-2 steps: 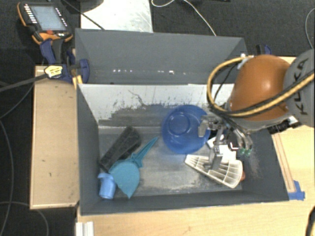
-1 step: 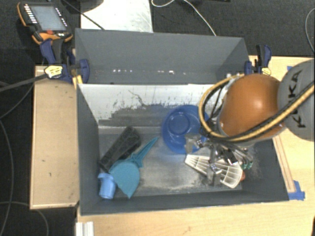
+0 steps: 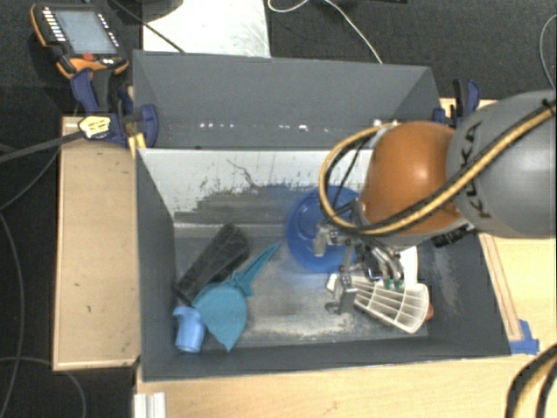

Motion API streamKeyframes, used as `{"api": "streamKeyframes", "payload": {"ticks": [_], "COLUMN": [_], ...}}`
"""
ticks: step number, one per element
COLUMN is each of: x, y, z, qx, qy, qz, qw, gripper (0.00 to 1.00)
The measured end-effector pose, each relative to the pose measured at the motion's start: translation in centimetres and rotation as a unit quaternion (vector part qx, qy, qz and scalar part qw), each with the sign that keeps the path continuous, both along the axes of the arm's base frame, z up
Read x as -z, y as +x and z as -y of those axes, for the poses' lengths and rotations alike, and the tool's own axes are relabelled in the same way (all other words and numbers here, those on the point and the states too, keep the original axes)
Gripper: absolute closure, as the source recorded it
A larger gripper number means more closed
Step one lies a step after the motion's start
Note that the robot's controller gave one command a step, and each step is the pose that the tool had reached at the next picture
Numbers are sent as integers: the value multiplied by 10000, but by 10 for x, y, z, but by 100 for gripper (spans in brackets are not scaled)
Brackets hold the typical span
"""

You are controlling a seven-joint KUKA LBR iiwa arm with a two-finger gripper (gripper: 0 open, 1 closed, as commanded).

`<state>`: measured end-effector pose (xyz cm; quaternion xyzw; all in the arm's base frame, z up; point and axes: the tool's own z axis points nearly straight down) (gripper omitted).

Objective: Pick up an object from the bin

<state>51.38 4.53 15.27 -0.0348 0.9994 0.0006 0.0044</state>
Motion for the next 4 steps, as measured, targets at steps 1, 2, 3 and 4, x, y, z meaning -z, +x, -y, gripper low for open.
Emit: {"api": "streamKeyframes", "payload": {"ticks": [1, 2, 3, 4], "x": [7, 7, 31, 70], "y": [32, 36, 41, 67], "z": [25, 20, 18, 27], "qx": [-1525, 683, 437, 200], "qy": [-12, 11, 5, 10], "qz": [3, -4, -2, 25], "qw": [9883, 9977, 9990, 9998], "gripper": [0, 0, 0, 0]}}
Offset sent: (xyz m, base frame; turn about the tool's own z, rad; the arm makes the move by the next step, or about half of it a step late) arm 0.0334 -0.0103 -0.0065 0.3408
